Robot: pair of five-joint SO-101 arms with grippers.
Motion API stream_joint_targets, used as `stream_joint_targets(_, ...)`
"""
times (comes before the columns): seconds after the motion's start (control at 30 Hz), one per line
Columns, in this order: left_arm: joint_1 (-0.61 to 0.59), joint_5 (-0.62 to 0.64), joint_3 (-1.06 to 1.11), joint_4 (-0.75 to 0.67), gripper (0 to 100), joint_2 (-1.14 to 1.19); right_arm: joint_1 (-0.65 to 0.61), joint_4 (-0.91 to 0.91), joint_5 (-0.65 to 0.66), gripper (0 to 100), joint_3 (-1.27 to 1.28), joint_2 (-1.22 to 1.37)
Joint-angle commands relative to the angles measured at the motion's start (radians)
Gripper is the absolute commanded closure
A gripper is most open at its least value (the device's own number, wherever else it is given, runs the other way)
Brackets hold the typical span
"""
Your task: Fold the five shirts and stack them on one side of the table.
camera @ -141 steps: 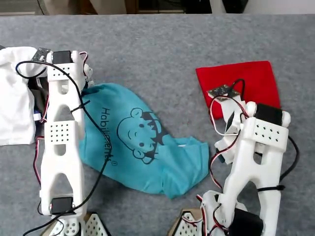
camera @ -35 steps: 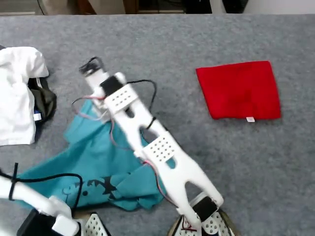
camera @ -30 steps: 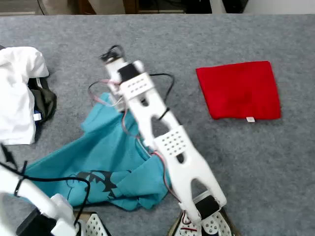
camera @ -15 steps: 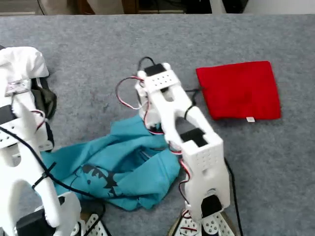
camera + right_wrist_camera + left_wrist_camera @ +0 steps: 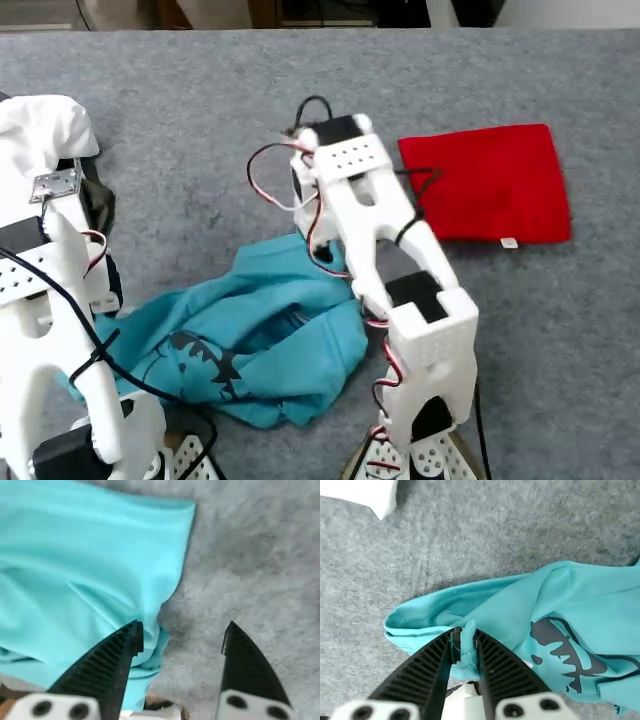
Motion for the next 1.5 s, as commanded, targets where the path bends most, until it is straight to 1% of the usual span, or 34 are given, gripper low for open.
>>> stream_joint_targets(0.0, 0.003, 0.005, -0.003, -0.003, 98, -0.015, 0.025, -0.020, 0.008, 73.4, -0.114, 0.001)
stream_joint_targets(0.13, 0.003, 0.005, 0.005, -0.003, 98, -0.021, 0.019, -0.041, 0.002, 73.4, -0.208, 0.139)
stream_joint_targets(0.3, 0.000, 0.005, 0.037, -0.003, 98, -0.022, 0.019, -0.003, 0.000, 73.5, -0.360, 0.297)
stream_joint_targets(0.57, 0.002, 0.005, 0.041, -0.009, 98, -0.022, 0.010, 0.029, -0.002, 73.5, -0.558, 0.430)
stream_joint_targets(0.73, 0.002, 0.005, 0.040, -0.011, 98, -0.022, -0.024, 0.029, -0.002, 73.5, -0.573, 0.487)
stream_joint_targets(0.93, 0.003, 0.005, 0.040, -0.012, 98, -0.022, -0.019, 0.040, -0.002, 73.5, -0.570, 0.504)
stream_joint_targets(1.03, 0.003, 0.005, 0.043, -0.035, 98, -0.022, -0.019, 0.038, -0.037, 73.6, -0.570, 0.510)
stream_joint_targets(1.1, 0.003, 0.005, 0.040, -0.044, 98, -0.016, -0.019, 0.037, -0.051, 75.8, -0.570, 0.516)
stream_joint_targets(1.13, 0.003, 0.005, 0.040, -0.046, 98, -0.016, -0.019, 0.037, -0.051, 78.7, -0.575, 0.526)
stream_joint_targets(1.27, 0.005, 0.005, 0.040, -0.046, 98, -0.016, -0.018, 0.035, -0.048, 95.2, -0.578, 0.576)
stream_joint_targets(1.47, 0.003, 0.005, 0.040, -0.046, 98, -0.019, -0.018, 0.035, -0.046, 96.1, -0.581, 0.596)
